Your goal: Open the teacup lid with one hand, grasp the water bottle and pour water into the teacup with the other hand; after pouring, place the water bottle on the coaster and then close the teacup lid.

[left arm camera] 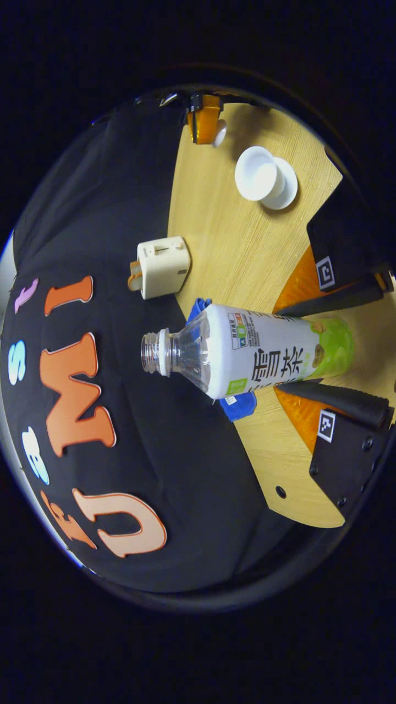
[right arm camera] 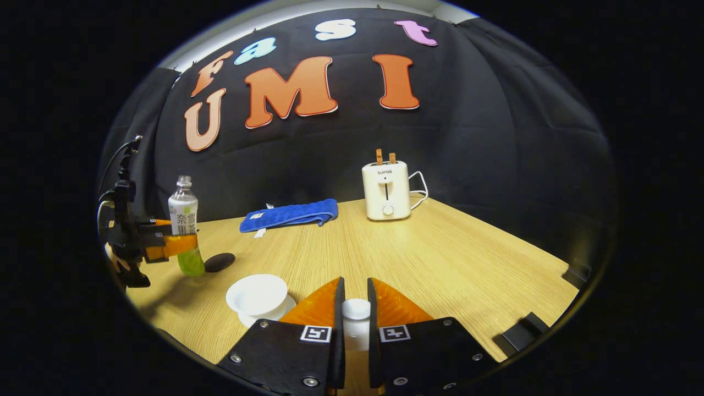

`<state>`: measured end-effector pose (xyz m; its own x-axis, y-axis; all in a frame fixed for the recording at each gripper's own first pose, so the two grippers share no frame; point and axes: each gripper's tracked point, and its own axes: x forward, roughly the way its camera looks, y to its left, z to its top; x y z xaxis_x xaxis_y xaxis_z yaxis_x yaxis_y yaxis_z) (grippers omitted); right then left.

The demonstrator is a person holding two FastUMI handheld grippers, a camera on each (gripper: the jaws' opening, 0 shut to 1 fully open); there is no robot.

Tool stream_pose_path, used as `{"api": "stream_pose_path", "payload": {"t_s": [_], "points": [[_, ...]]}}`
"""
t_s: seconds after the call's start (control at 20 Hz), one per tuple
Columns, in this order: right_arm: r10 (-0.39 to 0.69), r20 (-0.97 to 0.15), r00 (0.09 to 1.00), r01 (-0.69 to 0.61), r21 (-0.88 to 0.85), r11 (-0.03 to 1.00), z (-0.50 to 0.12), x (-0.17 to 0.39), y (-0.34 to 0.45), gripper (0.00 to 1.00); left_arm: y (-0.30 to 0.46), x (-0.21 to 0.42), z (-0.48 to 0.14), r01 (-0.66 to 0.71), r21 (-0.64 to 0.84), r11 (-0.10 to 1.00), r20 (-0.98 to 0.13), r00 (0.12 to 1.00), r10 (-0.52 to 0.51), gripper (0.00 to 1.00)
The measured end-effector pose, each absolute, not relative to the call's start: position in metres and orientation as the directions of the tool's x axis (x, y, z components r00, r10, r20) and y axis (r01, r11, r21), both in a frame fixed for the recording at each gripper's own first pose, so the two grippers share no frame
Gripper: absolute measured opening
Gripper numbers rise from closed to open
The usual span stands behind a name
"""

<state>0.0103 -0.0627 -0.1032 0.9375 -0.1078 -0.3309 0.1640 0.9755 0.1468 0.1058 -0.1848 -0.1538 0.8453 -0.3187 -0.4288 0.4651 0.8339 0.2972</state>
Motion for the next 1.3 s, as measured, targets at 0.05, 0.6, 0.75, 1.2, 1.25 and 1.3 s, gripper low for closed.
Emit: {"api": "stream_pose_path", "payload": {"t_s": [0.05, 0.6, 0.75, 1.2, 1.25, 1.3], "points": [[-0.106, -0.333, 0.937, 0.162, 0.147, 0.976, -0.104, 0.011, -0.062, 0.17, -0.19, 0.109, -0.153, 0.449, 0.262, 0.854, -0.413, 0.852, -0.322, 0.64], [-0.105, -0.358, 0.928, 0.162, 0.131, 0.978, -0.112, 0.021, -0.062, 0.17, -0.205, 0.136, -0.169, 0.398, 0.104, 0.911, -0.373, 0.865, -0.335, 0.63], [-0.111, -0.357, 0.927, 0.168, 0.135, 0.976, -0.112, 0.023, -0.065, 0.17, -0.206, 0.134, -0.175, 0.381, 0.049, 0.923, -0.384, 0.86, -0.335, 0.63], [-0.106, -0.369, 0.924, 0.166, 0.136, 0.977, -0.117, 0.024, -0.063, 0.17, -0.204, 0.135, -0.174, 0.363, 0.024, 0.932, -0.367, 0.87, -0.329, 0.67], [-0.106, -0.37, 0.923, 0.166, 0.135, 0.977, -0.117, 0.023, -0.063, 0.17, -0.204, 0.134, -0.174, 0.362, 0.026, 0.932, -0.369, 0.869, -0.328, 0.69], [-0.106, -0.368, 0.924, 0.166, 0.134, 0.977, -0.116, 0.023, -0.063, 0.17, -0.203, 0.135, -0.176, 0.359, 0.031, 0.933, -0.375, 0.869, -0.322, 0.7]]}}
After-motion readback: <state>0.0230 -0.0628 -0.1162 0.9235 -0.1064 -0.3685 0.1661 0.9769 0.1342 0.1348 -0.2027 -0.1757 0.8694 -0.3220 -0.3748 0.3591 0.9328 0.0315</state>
